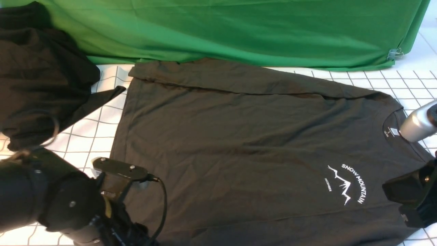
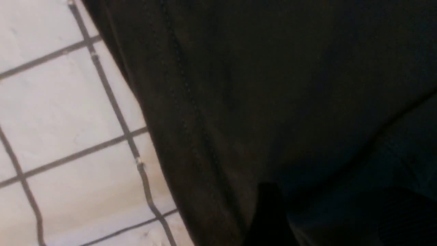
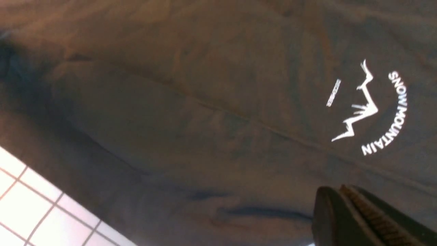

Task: Fold a long-sleeved shirt over a white checkered tablecloth.
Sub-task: 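Grasp the left edge of the dark T-shirt lying flat on the table, then fold the left side of the black T-shirt inward over its body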

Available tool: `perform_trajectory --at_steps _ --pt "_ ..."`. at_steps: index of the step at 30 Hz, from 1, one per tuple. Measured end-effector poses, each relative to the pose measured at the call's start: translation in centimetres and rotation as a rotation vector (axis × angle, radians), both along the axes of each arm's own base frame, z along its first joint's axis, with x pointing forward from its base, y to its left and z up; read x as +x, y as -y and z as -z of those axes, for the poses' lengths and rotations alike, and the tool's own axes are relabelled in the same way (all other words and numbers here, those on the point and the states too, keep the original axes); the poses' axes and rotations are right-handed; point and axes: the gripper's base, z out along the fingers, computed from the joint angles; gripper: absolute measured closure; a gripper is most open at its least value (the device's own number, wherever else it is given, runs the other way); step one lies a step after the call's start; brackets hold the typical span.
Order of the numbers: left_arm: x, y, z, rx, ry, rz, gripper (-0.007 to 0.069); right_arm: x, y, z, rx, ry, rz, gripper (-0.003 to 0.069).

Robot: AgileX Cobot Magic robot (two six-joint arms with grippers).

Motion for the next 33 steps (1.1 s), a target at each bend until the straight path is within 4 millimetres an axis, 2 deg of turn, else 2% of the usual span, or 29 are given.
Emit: perform_trajectory --at_steps 3,7,10,13,14,15,18,22,27,28,29,32,33 --pt "0.3 0.2 0.8 0.003 -0.012 -0.001 0.0163 0.1 0.0 -0.1 0.004 0.011 0.002 0.0648" --pt "0.4 0.4 1.3 -0.002 -0.04 -0.018 0.0184 0.1 0.0 -0.1 0.006 0.017 0.003 0.0648" --pt "0.4 0.6 1.4 -0.012 -0.048 -0.011 0.028 0.1 0.0 -0.1 0.006 0.017 0.003 0.0648" --pt "0.3 0.6 1.1 0.0 -0.084 -0.014 0.0413 0.1 0.0 -0.1 0.006 0.017 0.003 0.0648" --pt "0.2 0.5 1.0 0.019 -0.111 -0.004 0.0505 0.1 0.0 -0.1 0.007 0.018 0.003 0.0648" --pt "0.1 0.5 0.8 0.039 -0.137 0.016 0.0566 0.1 0.0 -0.1 0.007 0.019 0.003 0.0648" --pt "0.2 0.5 0.3 0.052 -0.15 0.04 0.0598 0.2 -0.1 -0.1 0.009 0.024 0.005 0.0646" --pt "0.9 0.9 -1.9 0.031 -0.097 0.075 0.0603 0.2 -0.1 -0.2 0.012 0.033 0.006 0.0641" --pt "3.5 2.2 -7.7 -0.002 0.074 0.144 0.0603 0.3 -0.1 -0.3 0.016 0.045 0.009 0.063" --pt "3.8 2.3 -8.2 -0.003 0.093 0.149 0.0603 0.3 -0.1 -0.3 0.016 0.045 0.009 0.0629" --pt "4.7 2.5 -10.0 0.002 0.144 0.158 0.0603 0.4 -0.1 -0.3 0.019 0.052 0.01 0.0628" --pt "7.1 2.5 -13.4 0.008 0.226 0.134 0.0603 0.5 -0.1 -0.4 0.026 0.071 0.015 0.0628" --pt "7.3 2.5 -13.4 0.01 0.225 0.13 0.0603 0.5 -0.1 -0.5 0.026 0.073 0.015 0.0628"
